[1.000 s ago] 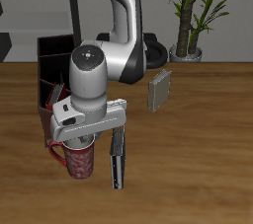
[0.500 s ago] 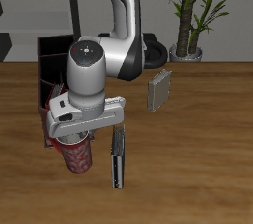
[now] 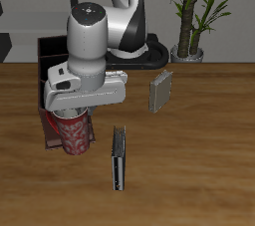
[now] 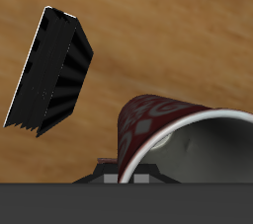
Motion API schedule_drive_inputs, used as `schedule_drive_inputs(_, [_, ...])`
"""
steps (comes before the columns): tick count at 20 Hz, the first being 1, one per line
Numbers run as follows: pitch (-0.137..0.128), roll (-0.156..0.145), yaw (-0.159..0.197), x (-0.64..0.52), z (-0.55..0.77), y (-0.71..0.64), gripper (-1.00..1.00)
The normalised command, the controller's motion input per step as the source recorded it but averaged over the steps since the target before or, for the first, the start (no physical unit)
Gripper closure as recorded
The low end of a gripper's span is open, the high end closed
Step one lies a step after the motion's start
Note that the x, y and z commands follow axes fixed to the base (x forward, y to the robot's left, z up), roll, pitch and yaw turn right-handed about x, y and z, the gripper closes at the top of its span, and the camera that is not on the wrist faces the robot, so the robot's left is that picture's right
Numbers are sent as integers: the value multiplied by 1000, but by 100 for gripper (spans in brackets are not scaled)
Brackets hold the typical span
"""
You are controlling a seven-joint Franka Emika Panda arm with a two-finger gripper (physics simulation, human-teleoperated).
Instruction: Place the red book into the right desk caddy's left compartment and place the red mug into the right desk caddy's right compartment
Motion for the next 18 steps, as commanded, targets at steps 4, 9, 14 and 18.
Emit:
schedule_drive_inputs(4, [-85, -31, -49, -231, 803, -48, 100])
schedule_drive_inputs(9, [-67, -14, -17, -308, 575, 14, 100])
schedule_drive_inputs(14, [-19, -36, -42, -297, 365, 2, 100])
schedule_drive_inputs(18, [-10, -2, -36, -275, 187, -42, 100])
